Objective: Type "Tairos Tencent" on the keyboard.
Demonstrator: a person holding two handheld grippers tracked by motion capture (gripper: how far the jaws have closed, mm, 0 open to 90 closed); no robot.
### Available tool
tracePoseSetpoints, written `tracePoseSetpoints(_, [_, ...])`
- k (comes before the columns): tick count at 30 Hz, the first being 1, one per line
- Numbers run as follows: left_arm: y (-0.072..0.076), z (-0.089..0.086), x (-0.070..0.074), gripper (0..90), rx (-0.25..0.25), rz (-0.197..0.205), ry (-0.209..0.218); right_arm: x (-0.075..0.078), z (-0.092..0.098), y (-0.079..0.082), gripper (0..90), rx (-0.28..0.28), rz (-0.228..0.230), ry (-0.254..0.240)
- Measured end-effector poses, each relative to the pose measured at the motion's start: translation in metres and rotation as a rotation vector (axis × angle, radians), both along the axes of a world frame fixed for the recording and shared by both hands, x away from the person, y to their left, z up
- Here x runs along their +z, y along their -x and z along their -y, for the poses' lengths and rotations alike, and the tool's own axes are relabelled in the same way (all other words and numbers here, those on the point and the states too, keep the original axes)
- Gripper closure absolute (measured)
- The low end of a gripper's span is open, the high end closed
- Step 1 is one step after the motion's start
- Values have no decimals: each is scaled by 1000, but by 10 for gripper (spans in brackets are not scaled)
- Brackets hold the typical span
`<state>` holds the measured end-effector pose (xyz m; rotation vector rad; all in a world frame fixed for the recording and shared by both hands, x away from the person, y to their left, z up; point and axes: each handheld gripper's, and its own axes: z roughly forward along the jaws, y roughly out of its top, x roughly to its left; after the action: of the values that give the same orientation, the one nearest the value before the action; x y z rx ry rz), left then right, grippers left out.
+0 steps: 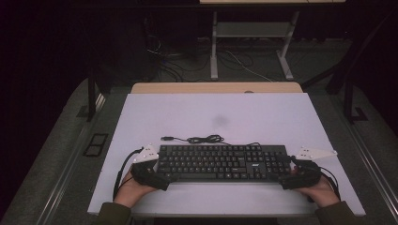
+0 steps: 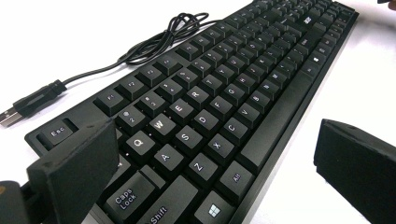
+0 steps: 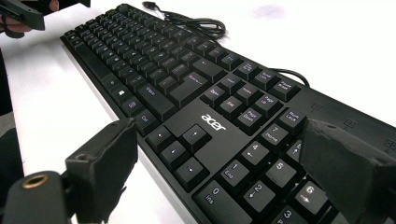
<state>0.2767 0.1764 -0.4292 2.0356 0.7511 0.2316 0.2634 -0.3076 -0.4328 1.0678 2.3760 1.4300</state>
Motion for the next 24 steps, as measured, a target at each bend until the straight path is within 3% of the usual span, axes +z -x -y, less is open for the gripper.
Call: tracePoseSetpoints(24, [0, 0, 1, 0, -9, 7, 4, 11, -7, -7, 112, 6, 1, -28])
